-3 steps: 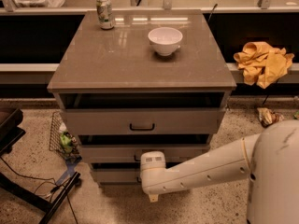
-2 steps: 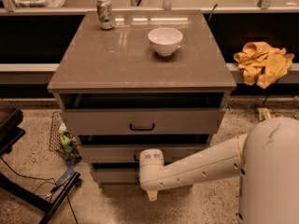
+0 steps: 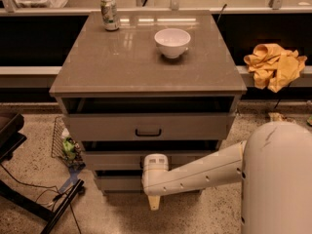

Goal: Open middle drawer

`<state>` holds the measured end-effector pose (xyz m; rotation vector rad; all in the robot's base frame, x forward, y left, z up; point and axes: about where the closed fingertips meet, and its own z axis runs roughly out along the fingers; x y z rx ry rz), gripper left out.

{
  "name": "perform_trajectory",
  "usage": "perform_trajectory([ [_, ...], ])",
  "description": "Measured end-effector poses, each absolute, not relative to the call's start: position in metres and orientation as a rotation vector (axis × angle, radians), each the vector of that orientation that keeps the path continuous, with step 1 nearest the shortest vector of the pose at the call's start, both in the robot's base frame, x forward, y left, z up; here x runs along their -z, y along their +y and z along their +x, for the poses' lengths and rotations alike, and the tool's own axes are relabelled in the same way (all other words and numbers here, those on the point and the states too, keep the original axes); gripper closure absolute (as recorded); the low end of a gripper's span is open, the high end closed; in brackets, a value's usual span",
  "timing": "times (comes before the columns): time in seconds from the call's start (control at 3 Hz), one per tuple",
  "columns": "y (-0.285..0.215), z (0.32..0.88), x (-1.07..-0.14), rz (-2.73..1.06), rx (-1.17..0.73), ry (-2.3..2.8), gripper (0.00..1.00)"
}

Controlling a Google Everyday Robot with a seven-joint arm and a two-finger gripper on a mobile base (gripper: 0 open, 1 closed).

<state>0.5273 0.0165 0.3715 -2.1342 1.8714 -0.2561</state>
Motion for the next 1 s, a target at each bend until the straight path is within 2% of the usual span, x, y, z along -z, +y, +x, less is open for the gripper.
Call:
perform_trajectory([
  [0.33, 0.027, 0.525, -0.358, -2.158, 0.228, 1.877, 0.00],
  [0.67, 0.033, 0.523, -0.344, -2.183, 0.217, 1.883, 0.13],
  [1.0, 0.032, 0.522, -0.344, -2.183, 0.215, 1.884, 0.44],
])
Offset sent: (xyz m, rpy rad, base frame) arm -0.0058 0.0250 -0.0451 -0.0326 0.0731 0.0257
